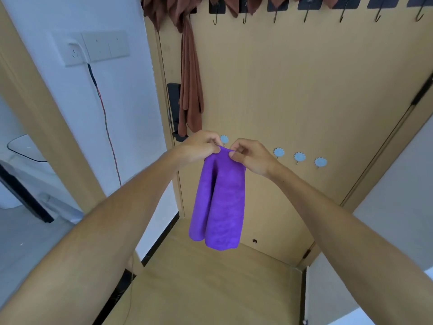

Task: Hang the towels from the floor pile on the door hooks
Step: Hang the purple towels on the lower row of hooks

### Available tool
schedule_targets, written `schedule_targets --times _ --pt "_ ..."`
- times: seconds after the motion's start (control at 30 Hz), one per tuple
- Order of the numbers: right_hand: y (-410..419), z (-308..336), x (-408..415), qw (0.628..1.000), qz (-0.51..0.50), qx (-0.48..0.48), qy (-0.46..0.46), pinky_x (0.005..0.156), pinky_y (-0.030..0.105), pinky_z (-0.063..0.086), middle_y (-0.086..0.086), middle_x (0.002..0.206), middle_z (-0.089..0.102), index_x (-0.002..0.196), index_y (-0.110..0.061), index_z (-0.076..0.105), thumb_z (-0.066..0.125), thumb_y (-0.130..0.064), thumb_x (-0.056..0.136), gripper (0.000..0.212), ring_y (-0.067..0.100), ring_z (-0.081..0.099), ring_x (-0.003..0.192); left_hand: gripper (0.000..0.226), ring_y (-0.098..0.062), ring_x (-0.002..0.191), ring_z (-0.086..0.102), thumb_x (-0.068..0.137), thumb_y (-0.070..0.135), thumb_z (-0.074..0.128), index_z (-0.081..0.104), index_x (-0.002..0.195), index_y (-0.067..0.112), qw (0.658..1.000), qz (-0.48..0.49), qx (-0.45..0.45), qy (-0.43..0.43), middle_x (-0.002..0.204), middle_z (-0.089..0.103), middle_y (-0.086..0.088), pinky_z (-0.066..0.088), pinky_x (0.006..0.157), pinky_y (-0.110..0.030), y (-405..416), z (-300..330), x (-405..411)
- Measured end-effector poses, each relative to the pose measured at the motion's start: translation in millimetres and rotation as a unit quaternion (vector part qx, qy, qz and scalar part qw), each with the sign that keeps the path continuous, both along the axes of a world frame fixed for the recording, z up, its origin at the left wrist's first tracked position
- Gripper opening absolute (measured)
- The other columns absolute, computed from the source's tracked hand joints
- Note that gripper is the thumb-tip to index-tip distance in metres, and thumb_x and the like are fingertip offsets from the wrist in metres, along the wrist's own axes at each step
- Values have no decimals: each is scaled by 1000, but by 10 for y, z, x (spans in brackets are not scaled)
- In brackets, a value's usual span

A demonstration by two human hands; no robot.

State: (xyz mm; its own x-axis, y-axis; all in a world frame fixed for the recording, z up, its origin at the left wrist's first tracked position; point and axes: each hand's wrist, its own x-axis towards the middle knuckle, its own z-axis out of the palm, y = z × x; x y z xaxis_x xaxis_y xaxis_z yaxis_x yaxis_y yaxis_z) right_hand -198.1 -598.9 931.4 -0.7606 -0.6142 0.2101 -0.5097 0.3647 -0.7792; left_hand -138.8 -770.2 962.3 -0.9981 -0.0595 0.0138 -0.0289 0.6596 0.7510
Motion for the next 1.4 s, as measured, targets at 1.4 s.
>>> schedule_targets --times 1.4 --pt "-2043 1410 -3192 932 -185 -31 310 58 11 35 -11 71 51 84 -12 51 53 -3 89 10 3 47 61 4 -16 61 64 94 5 51 48 95 9 954 -93 -89 269 76 61 1 51 61 -24 -2154 1358 -3527"
